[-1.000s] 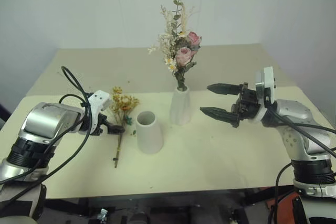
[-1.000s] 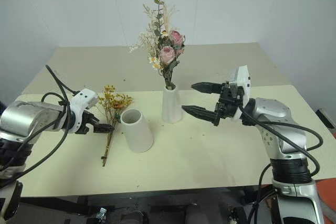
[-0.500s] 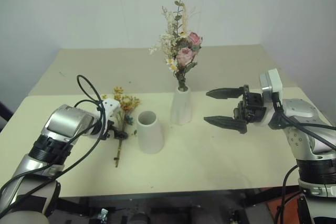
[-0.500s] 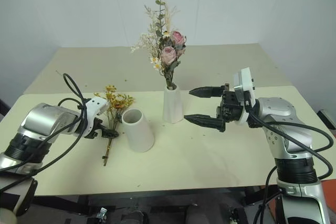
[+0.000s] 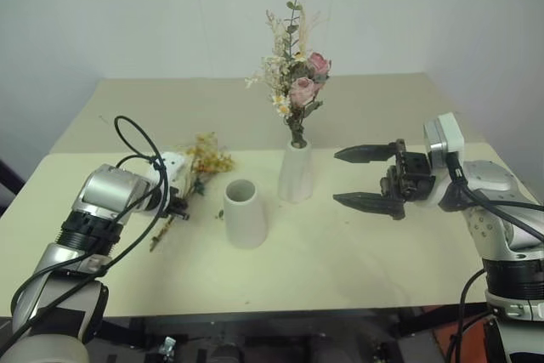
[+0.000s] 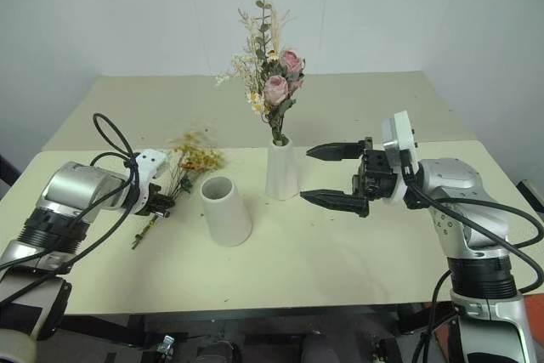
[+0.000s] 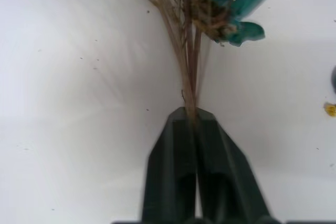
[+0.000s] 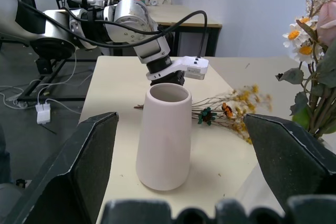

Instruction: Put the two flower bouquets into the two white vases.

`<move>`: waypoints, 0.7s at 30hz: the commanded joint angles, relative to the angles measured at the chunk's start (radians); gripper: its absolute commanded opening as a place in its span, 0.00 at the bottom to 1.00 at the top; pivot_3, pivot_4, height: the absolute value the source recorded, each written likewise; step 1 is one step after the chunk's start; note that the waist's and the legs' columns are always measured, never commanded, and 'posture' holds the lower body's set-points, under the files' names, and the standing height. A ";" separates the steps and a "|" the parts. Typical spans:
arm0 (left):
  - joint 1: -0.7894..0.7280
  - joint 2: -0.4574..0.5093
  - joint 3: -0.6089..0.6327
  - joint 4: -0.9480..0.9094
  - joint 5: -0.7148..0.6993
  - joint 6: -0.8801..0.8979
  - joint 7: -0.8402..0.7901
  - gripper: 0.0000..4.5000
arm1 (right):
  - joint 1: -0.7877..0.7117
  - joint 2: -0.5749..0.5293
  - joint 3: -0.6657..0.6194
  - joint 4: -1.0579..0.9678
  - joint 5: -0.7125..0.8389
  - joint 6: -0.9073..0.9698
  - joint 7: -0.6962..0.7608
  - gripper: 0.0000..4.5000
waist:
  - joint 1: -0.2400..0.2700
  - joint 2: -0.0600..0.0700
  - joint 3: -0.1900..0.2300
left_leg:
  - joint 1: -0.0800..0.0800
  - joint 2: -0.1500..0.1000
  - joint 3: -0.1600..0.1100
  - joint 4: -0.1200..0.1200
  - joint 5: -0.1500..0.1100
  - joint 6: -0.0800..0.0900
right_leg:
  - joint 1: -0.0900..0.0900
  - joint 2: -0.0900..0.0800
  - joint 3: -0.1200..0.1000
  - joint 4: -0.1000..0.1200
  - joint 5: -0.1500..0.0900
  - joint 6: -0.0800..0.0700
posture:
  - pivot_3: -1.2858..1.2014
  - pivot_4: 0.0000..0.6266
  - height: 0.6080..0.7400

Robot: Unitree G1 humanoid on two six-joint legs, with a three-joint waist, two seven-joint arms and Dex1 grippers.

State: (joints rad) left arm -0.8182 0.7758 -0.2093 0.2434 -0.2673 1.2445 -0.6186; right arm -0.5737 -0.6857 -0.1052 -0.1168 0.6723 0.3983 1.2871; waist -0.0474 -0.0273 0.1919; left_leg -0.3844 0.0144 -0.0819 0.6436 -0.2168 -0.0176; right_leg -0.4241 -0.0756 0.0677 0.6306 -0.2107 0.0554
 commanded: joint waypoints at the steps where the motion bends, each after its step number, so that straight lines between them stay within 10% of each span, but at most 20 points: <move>1: 0.029 0.032 0.117 -0.063 0.003 -0.156 -0.011 0.01 | -0.006 -0.012 -0.035 -0.018 0.016 -0.025 0.008 1.00 | 0.000 0.000 0.000 | 0.000 0.000 0.000 0.000 0.000 0.000 | 0.000 0.000 0.000 0.000 0.000 0.000 | 0.52 0.24 1.00; 8: 0.080 -0.097 0.491 -0.129 -0.146 -0.505 0.018 0.01 | -0.009 -0.015 -0.032 0.007 0.009 -0.030 0.020 1.00 | 0.006 0.000 0.000 | -0.002 0.000 0.000 0.001 0.000 -0.001 | -0.001 -0.001 0.000 -0.001 0.006 -0.008 | 0.52 0.24 1.00; 21: -0.026 -0.196 0.638 -0.237 -0.554 -0.527 -0.162 0.01 | 0.012 -0.031 -0.040 0.012 0.008 -0.049 0.037 1.00 | 0.002 0.000 0.000 | -0.001 0.000 0.000 0.002 0.000 -0.001 | 0.001 -0.001 0.000 -0.001 0.005 -0.006 | 0.52 0.24 1.00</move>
State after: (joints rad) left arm -0.8261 0.5787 0.4162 0.0337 -0.7697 0.7006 -0.7680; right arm -0.5605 -0.7023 -0.1063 -0.0852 0.6705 0.3742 1.3170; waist -0.0455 -0.0276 0.1920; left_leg -0.3854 0.0140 -0.0817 0.6453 -0.2164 -0.0184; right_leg -0.4232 -0.0765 0.0674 0.6292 -0.2054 0.0491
